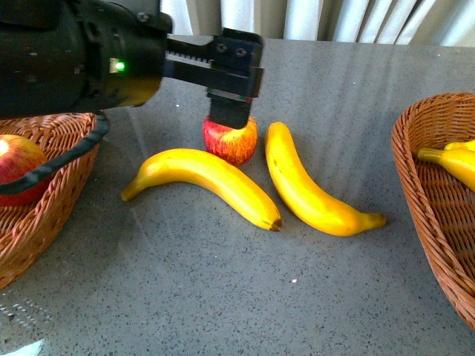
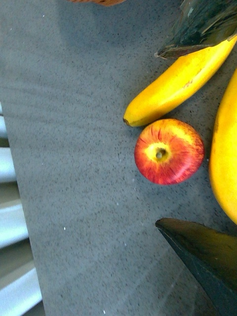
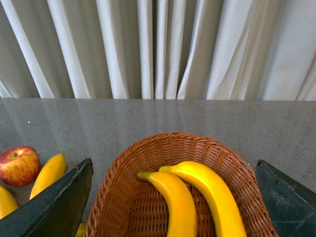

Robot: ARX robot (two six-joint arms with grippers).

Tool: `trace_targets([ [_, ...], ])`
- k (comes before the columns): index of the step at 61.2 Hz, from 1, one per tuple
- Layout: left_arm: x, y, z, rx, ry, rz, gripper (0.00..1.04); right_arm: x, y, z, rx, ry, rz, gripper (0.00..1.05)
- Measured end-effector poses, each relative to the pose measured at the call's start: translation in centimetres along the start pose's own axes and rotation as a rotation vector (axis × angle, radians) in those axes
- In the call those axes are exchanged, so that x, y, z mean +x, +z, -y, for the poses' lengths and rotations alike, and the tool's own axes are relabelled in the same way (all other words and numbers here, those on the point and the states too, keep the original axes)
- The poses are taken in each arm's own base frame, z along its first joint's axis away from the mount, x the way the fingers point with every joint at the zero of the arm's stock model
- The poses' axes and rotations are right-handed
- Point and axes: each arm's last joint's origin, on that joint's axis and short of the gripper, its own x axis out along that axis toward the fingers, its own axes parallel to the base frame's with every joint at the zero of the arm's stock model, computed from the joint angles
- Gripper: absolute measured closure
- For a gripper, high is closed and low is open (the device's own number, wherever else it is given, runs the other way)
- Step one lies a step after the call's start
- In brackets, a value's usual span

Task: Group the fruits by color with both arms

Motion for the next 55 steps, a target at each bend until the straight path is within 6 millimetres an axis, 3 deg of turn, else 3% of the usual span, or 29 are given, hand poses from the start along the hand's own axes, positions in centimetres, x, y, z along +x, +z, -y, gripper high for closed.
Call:
trace_targets([
  [18, 3.5, -0.9, 0.5, 0.021, -0.047, -0.065, 0.09, 0.0, 0.0, 0.0, 0.000, 0.000, 0.000, 0.09],
  [55, 6.5, -2.7, -0.4, 0.026, -0.055, -0.149, 0.09, 0.0, 0.0, 0.0, 0.000, 0.000, 0.000, 0.09],
])
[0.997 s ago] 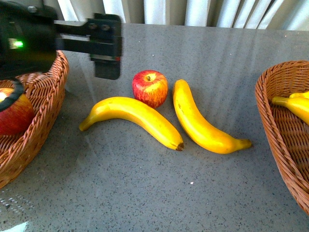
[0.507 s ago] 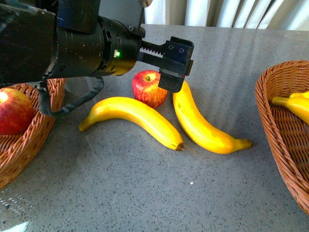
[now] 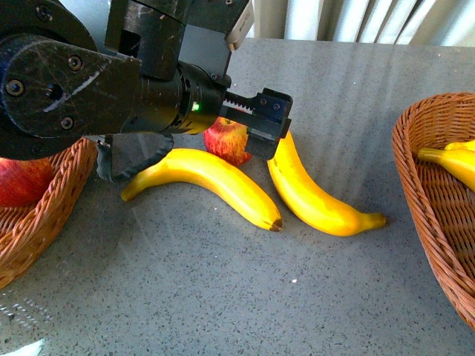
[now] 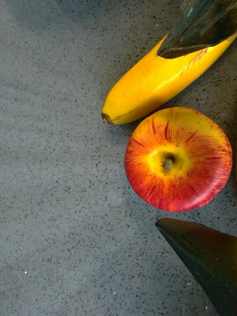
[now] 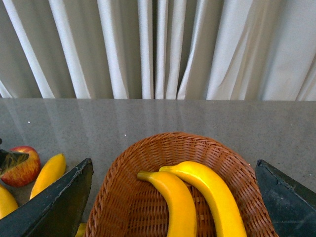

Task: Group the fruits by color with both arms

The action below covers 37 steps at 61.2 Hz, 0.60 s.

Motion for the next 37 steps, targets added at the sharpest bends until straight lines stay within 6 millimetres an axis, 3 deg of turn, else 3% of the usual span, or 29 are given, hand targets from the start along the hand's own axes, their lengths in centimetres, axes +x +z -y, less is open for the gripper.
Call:
trace_targets([
  [37, 2.3, -1.4, -0.7, -0.026, 0.020, -0.053, 0.09, 0.0, 0.0, 0.0, 0.000, 0.000, 0.000, 0.09],
])
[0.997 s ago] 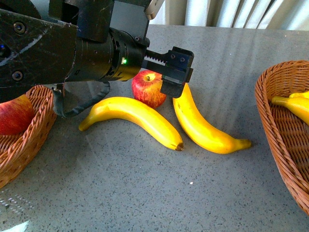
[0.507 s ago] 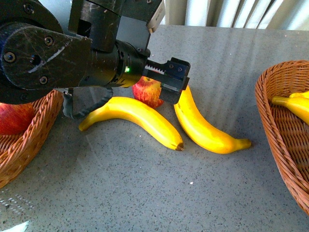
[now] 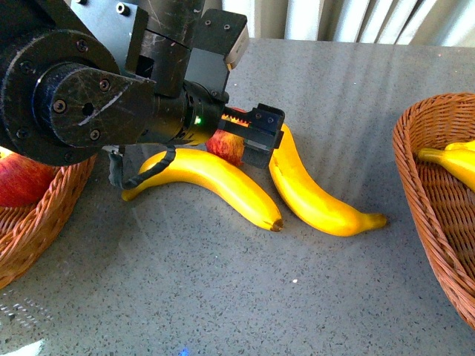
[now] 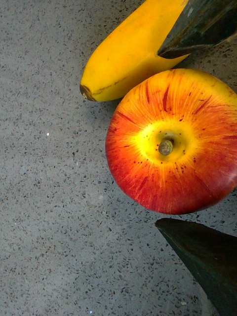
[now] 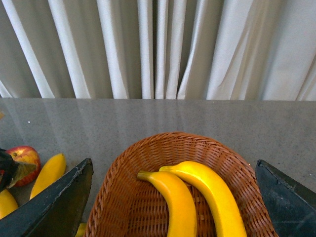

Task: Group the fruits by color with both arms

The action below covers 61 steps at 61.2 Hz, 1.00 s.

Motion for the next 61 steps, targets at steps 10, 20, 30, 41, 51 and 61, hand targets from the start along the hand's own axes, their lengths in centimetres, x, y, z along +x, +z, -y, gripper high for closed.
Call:
trace_targets([
  [10, 0.4, -0.2, 0.1, -0.010, 0.020, -0.008, 0.10, 0.0, 0.0, 0.0, 0.000, 0.000, 0.000, 0.09],
  [20, 0.6, -0.4, 0.3, -0.015, 0.029, -0.016, 0.32, 0.0, 0.0, 0.0, 0.000, 0.000, 0.000, 0.09],
  [30, 0.3, -0.3, 0.5, -0.013, 0.040, 0.001, 0.38, 0.0, 0.0, 0.0, 0.000, 0.000, 0.000, 0.09],
  [41, -3.7, 1.6, 0.4, -0.047, 0.069, 0.149, 0.38, 0.0, 0.0, 0.0, 0.000, 0.000, 0.000, 0.09],
  [51, -8.5, 3.6, -2.8, -0.114, 0.172, 0.282, 0.38, 0.0, 0.0, 0.0, 0.000, 0.000, 0.000, 0.09],
  [61, -10.9, 1.6, -7.5, -0.188, 0.313, 0.272, 0.38, 0.0, 0.0, 0.0, 0.000, 0.000, 0.000, 0.09],
])
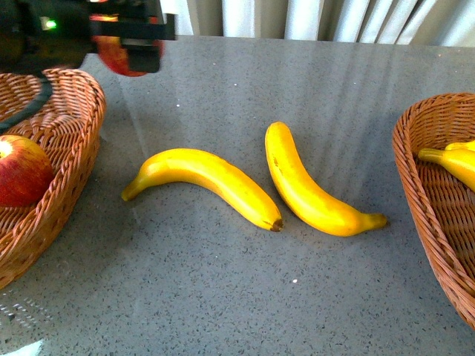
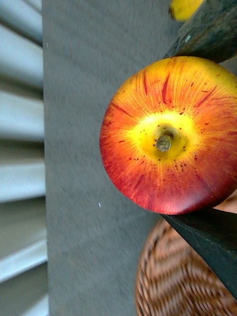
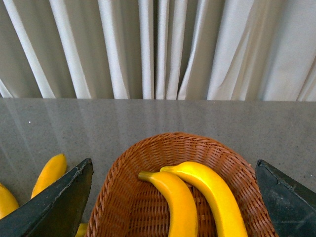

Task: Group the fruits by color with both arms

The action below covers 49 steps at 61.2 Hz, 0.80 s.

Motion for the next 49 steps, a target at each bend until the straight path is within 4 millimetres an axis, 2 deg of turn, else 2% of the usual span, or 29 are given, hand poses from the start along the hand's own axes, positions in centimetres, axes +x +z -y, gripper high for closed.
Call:
trace_targets([
  [8, -0.5, -1.3, -2.7, -0.032, 0.076, -0.039, 0.38, 0.0, 0.0, 0.0, 0.000, 0.000, 0.000, 0.09],
  [14, -0.6, -1.8, -3.6, -0.052, 0.105, -0.050, 0.38, 0.0, 0.0, 0.0, 0.000, 0.000, 0.000, 0.09],
  [21, -0.4, -2.2, -4.0, -0.075, 0.127, -0.060, 0.36, 0.0, 0.0, 0.0, 0.000, 0.000, 0.000, 0.09],
  [30, -0.2, -2.5, -4.1, -0.101, 0.142, -0.067, 0.11, 0.0, 0.0, 0.0, 0.000, 0.000, 0.000, 0.09],
  [32, -0.2, -2.5, -4.1, -0.104, 0.144, -0.061, 0.07, 0.0, 0.0, 0.0, 0.000, 0.000, 0.000, 0.09],
  [38, -0.5, -2.4, -4.1, -0.103, 0.159, -0.036, 0.10, 0.0, 0.0, 0.0, 0.000, 0.000, 0.000, 0.09],
  [49, -3.0, -1.1, -3.9, -0.131, 0.127, 0.044, 0.09, 0.0, 0.0, 0.0, 0.000, 0.000, 0.000, 0.09],
])
